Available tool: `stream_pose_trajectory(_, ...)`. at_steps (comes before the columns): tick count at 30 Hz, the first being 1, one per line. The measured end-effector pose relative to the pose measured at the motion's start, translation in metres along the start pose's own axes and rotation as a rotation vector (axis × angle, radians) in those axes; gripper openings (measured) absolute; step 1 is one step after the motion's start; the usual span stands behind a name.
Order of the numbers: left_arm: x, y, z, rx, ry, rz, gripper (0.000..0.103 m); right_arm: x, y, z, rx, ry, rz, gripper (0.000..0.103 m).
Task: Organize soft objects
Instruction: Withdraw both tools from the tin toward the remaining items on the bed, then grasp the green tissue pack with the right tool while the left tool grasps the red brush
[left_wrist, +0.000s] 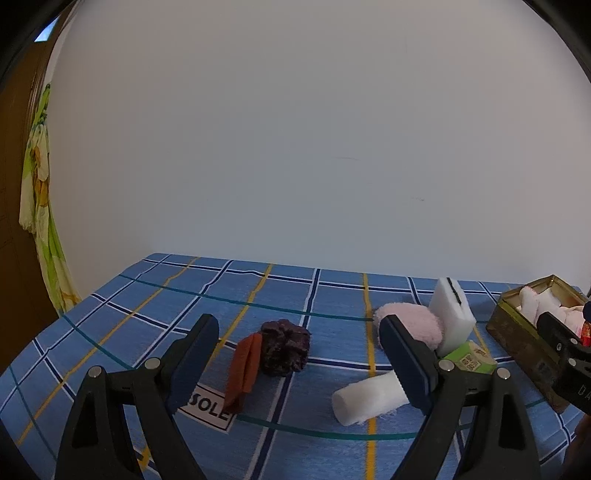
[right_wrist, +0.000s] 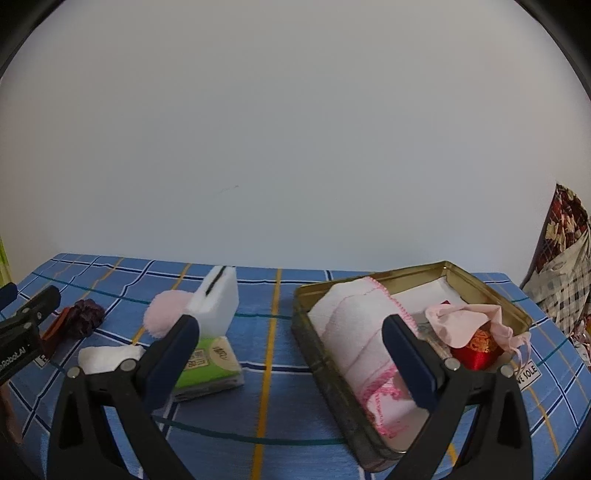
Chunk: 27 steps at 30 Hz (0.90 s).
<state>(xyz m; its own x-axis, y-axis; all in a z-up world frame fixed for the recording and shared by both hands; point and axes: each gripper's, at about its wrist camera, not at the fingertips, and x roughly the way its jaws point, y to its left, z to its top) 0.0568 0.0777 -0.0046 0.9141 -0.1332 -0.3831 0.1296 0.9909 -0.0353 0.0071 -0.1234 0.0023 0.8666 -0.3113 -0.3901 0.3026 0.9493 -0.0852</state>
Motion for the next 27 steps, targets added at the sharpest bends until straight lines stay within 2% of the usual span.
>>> stream_pose_trajectory(16,0.010,0.030,0.003,-0.008,0.009,0.040,0.090,0.017,0.024,-0.001,-0.032,0.072,0.054,0.101)
stream_pose_trajectory(20,0.014,0.051,0.005,-0.073,0.031,0.051,0.090,0.023,0.033,-0.003,-0.046,0.115,0.095,0.099)
stream_pose_trajectory(27,0.019,0.095,0.007,-0.183,0.053,0.118,0.090,0.035,0.054,-0.007,-0.072,0.217,0.197,0.090)
